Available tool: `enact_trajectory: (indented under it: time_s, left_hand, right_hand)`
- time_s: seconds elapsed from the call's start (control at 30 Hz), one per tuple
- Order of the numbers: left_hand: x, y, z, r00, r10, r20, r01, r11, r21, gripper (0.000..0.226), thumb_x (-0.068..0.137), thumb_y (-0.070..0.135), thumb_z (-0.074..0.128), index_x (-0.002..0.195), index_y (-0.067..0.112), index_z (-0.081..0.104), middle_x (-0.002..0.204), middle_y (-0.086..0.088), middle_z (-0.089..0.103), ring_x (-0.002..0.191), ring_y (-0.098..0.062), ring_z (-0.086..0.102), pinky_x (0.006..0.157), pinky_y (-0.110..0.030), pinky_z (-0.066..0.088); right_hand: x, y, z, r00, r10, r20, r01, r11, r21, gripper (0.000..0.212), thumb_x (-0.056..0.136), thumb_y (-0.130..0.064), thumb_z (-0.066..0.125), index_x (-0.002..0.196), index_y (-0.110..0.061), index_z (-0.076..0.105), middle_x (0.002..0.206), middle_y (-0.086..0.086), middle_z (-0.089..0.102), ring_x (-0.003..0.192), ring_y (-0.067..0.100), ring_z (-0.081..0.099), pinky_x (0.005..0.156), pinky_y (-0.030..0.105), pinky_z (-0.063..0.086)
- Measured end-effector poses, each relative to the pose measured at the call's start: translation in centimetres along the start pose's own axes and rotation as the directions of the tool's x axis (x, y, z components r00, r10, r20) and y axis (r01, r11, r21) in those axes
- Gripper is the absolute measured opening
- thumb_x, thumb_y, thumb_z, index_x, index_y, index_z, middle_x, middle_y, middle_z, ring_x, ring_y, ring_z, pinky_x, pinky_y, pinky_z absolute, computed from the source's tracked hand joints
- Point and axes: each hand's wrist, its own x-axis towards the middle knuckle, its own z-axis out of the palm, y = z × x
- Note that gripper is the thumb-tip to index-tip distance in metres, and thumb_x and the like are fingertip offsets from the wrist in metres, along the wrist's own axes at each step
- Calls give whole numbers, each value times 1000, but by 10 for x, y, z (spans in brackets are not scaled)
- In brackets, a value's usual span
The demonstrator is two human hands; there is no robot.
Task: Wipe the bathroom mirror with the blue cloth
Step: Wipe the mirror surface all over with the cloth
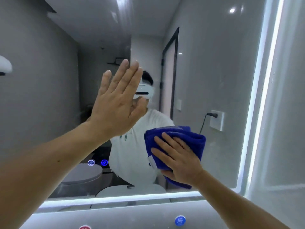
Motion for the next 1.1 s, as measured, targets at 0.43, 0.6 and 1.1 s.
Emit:
enact_trajectory:
  time_s: [0.43, 0.6, 1.1]
  left_hand:
    - [26, -47, -31, 998, -12, -56, 20, 990, 140, 65, 101, 46, 15, 154, 10, 23, 163, -5, 20, 151, -21, 10, 120, -51, 11]
    - [11, -39, -53, 980, -190, 60, 179, 971, 159, 65, 97, 40, 24, 155, 11, 18, 164, -2, 10, 152, -19, 0, 122, -45, 2]
    - [-29, -54, -64, 974, -213, 78, 196, 963, 184, 67, 96, 43, 22, 154, 9, 24, 163, -5, 17, 152, -21, 7, 120, -51, 11]
  right_hand:
    - [163, 163, -85, 943, 290, -161, -271, 954, 127, 56, 93, -29, 58, 145, -21, 40, 157, 1, 34, 147, 23, 26, 118, 45, 18]
    - [172, 119, -68, 826, 508, -245, -475, 861, 183, 56, 94, -34, 52, 146, -20, 38, 158, 3, 31, 148, 24, 22, 118, 43, 16]
    - [135, -15, -34, 938, -310, 154, 297, 949, 102, 56, 90, -38, 57, 142, -20, 50, 153, 1, 41, 147, 25, 27, 121, 45, 15]
